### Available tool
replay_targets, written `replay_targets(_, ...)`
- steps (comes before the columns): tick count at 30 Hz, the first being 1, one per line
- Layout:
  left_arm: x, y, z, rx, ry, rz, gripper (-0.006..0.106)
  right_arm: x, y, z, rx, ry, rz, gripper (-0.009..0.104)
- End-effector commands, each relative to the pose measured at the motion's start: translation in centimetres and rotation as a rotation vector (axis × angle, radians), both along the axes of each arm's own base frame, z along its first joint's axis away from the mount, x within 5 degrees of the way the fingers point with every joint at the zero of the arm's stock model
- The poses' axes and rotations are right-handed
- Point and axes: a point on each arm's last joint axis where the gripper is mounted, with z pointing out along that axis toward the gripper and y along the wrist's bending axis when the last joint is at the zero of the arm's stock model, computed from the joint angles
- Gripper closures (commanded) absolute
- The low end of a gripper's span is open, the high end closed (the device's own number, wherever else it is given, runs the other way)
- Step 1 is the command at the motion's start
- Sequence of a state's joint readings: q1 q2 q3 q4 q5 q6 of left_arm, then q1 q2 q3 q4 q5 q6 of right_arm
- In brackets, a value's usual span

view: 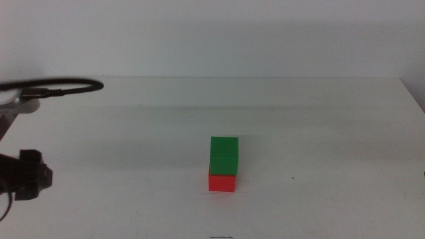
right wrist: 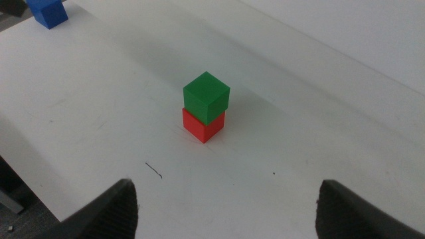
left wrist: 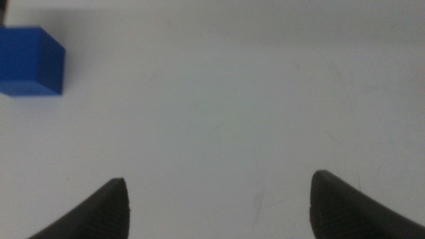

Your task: Stack red cubes first, then green, then blue cubes in a specific spot.

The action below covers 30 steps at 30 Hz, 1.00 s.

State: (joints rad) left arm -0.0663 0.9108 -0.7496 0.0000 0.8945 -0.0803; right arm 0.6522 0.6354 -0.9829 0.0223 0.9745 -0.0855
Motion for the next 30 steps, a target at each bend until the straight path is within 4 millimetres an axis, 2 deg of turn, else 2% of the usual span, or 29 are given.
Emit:
replay_targets(1,1.2,-0.2,1.1,-0.031,-0.048,0.021,0.008,0.2,0.0,1.3,0.041,-0.086,-0.003,0.013)
replay_targets(4,2.8,-0.1,1.3,0.007,0.007,0.011,0.008,0.2,0.0,1.3,0.041,-0.086,-0.003,0.013)
replay_targets(9,5.8,0.1,3.3,0.113,0.077,-0.067,0.008,0.2,0.0,1.3,0.041,-0.086,-0.003,0.013)
replay_targets(12,7.8,0.9,4.0,0.132,0.146,-0.117,0.008,0.2,0.0,1.3,0.041,-0.086,-0.003,0.013)
replay_targets(18,10.2,4.9,3.9,0.064,0.265,-0.161,0.008,0.2,0.0,1.3,0.041,-0.086,-0.003,0.013)
replay_targets(21,11.2,7.0,3.3,0.065,0.308,-0.158,0.008,0.2,0.0,1.3,0.041,-0.086,-0.003,0.013)
replay_targets(25,11.3,9.5,2.6,0.029,0.387,-0.086,0.008,0.2,0.0,1.3,0.041,-0.086,-0.003,0.013)
replay_targets(30,10.8,11.8,2.4,0.036,0.389,-0.007,0.008,0.2,0.0,1.3,0.042,-0.086,-0.003,0.013)
